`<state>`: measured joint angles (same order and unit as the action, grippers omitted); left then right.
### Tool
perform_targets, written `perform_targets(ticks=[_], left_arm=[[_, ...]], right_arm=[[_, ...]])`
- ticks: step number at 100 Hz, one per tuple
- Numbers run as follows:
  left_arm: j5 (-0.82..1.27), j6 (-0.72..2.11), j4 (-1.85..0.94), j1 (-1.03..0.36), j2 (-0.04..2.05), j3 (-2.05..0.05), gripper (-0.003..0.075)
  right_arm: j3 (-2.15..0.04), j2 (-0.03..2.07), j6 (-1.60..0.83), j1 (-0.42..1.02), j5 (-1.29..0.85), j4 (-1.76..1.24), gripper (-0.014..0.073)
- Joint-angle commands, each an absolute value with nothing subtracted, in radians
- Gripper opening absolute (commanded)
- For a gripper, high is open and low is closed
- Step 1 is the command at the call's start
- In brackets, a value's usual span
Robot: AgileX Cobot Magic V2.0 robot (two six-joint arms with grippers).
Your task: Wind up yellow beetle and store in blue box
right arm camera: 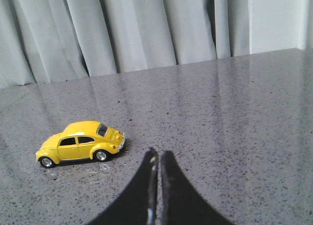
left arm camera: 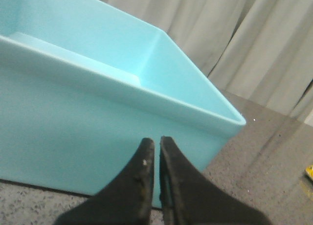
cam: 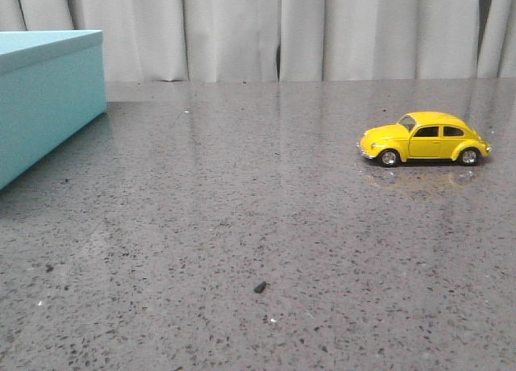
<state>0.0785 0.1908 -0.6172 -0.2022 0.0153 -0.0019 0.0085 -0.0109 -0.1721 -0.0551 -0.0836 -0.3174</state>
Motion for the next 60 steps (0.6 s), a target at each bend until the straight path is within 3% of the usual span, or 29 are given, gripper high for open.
perform_targets(ticks=[1,36,60], left_arm=[[-0.033,0.186,-0.634,-0.209,0.037,0.041,-0.0019],[-0.056,0.186,-0.634,-0.209,0.037,0.025,-0.0019],[0.118,0.186,-0.590,-0.209,0.071,-0.141,-0.0019]], right_arm=[[0.034,-0.025,-0.178,-0.060,0.005,-0.349,-0.0049],[0.009,-0.025,-0.175,-0.060,0.085,-0.613,-0.0049],[-0.220,0.018,-0.211,-0.060,-0.254,-0.611,-0.0049]])
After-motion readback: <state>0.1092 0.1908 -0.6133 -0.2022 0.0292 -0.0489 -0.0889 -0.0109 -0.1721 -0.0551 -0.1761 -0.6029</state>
